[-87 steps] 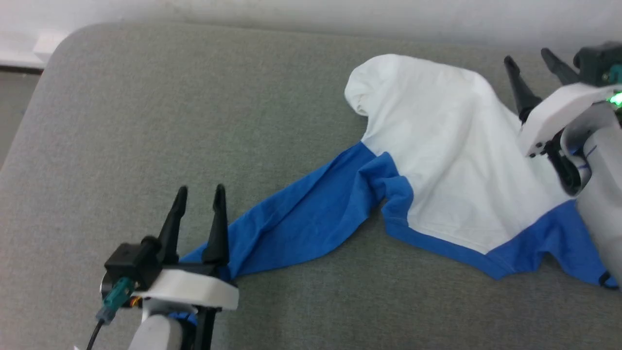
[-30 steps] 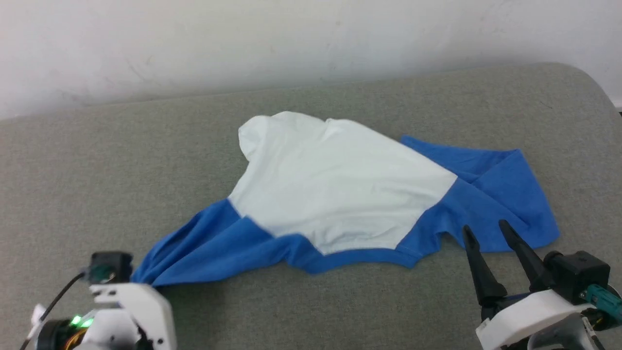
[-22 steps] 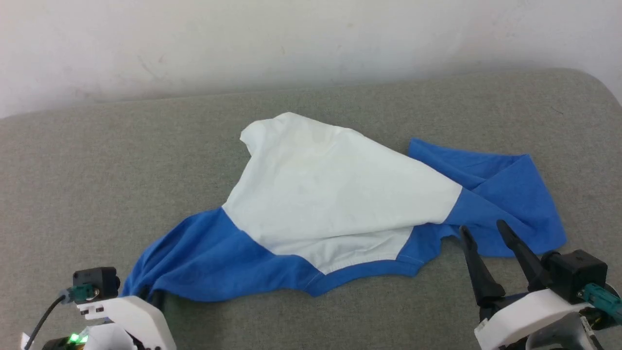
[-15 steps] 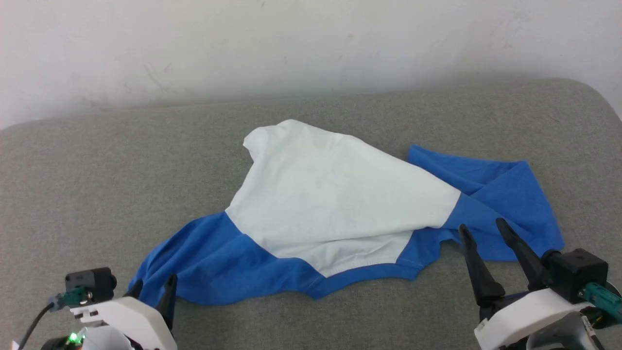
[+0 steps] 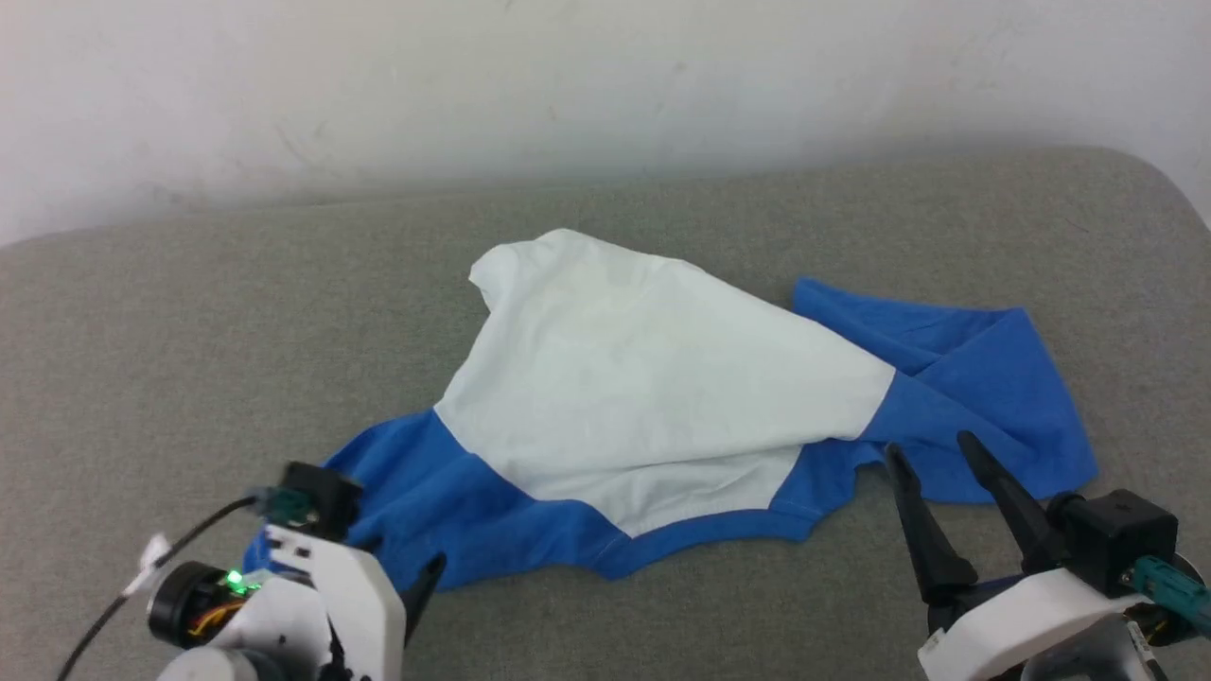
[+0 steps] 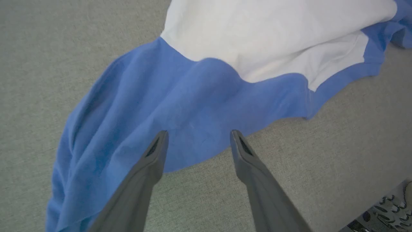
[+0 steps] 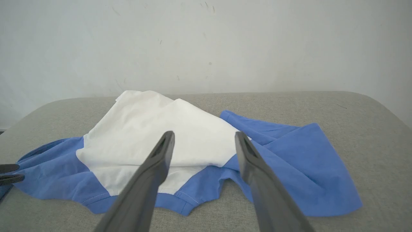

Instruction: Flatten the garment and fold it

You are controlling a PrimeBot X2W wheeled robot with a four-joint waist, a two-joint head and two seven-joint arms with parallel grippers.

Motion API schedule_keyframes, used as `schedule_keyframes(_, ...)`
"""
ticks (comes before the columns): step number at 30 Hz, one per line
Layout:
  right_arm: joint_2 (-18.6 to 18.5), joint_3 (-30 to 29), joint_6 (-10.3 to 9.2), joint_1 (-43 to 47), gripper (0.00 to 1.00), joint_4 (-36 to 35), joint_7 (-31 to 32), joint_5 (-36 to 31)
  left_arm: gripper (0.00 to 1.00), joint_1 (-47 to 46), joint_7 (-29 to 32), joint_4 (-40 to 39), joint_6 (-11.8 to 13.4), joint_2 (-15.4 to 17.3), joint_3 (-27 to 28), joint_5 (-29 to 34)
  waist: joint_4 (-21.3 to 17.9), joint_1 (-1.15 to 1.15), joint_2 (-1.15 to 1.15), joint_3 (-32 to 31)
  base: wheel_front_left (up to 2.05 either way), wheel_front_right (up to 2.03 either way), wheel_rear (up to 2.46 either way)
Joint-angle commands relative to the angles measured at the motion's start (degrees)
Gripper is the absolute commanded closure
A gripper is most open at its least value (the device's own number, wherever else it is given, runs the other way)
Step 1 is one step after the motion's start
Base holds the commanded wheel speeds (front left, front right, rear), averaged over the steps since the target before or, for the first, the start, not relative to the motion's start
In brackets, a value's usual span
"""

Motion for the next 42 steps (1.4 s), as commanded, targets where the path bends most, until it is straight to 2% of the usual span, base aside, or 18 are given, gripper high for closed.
schedule_keyframes(1,0.16,0.19,-0.05,-0.34,0.0,-0.09,-0.1,0.35,0.0,-1.44,1.67,1.86,-0.96,0.41,-1.1,-0.3,-0.51,0.0,0.0,0.86,0.0,0.0,0.0)
schedule_keyframes(5,0.16,0.66,-0.05,-0.9,0.0,0.1,-0.22,1.01,0.0,-4.02,4.75,7.65,-3.06,2.29,-3.85,0.57,-1.35,0.0,0.0,2.67,0.0,0.0,0.0)
schedule_keyframes(9,0.16,0.81,-0.05,-1.7,0.0,0.68,-0.43,1.32,0.0,-6.59,3.58,12.45,-4.47,3.68,-6.42,2.53,-1.96,0.0,0.0,3.88,0.0,0.0,0.0)
schedule_keyframes(17,0.17,0.41,-0.05,-2.36,0.0,1.36,-0.54,1.76,0.0,-9.25,3.44,17.09,-5.7,2.81,-13.22,2.26,-1.92,0.0,0.0,4.96,0.0,0.0,0.0)
schedule_keyframes(18,0.17,0.36,-0.05,-2.42,0.0,1.48,-0.36,1.79,0.05,-9.3,3.77,17.43,-5.75,2.3,-13.65,1.43,-1.85,0.0,0.0,4.99,0.0,0.0,0.0)
schedule_keyframes(19,0.17,0.27,-0.05,-2.44,0.0,1.7,0.11,1.93,0.51,-9.34,3.98,17.63,-5.77,1.91,-13.96,0.77,-1.79,0.0,0.0,4.98,0.0,0.0,0.0)
schedule_keyframes(20,0.17,0.08,-0.05,-2.41,0.0,2.04,0.83,2.14,0.73,-9.44,4.03,17.76,-5.79,1.82,-14.26,0.62,-1.73,0.0,0.0,4.88,0.0,0.0,0.0)
schedule_keyframes(21,0.12,-0.22,-0.05,-2.22,0.0,2.6,2.14,2.12,1.0,-9.33,3.83,17.91,-5.8,1.39,-14.25,-0.07,-1.56,0.0,0.0,4.76,0.0,0.0,0.0)
schedule_keyframes(25,-1.57,-1.65,-0.05,-2.13,0.0,4.94,7.52,2.57,1.0,-8.47,2.24,18.3,-5.51,-0.29,-12.9,-3.13,-0.72,0.0,0.0,4.17,0.0,0.0,0.0)
schedule_keyframes(30,-4.8,-2.16,-0.05,-5.02,0.0,8.97,11.01,3.89,1.0,-8.01,-4.07,17.33,-3.3,-1.2,-10.21,-3.0,0.55,0.0,0.0,3.69,0.0,0.0,0.0)
schedule_keyframes(35,-9.99,1.03,-0.05,-10.82,0.0,17.17,15.83,5.53,1.0,-7.34,-8.9,15.11,-1.5,-2.74,-8.29,-3.45,2.0,0.0,0.0,4.09,0.0,0.0,0.0)
schedule_keyframes(42,-16.05,7.53,-0.05,-19.75,0.0,28.23,23.07,9.06,1.0,-7.88,-11.13,12.4,-1.2,-4.01,-8.35,-3.58,4.09,0.0,0.0,5.93,0.0,0.0,0.0)
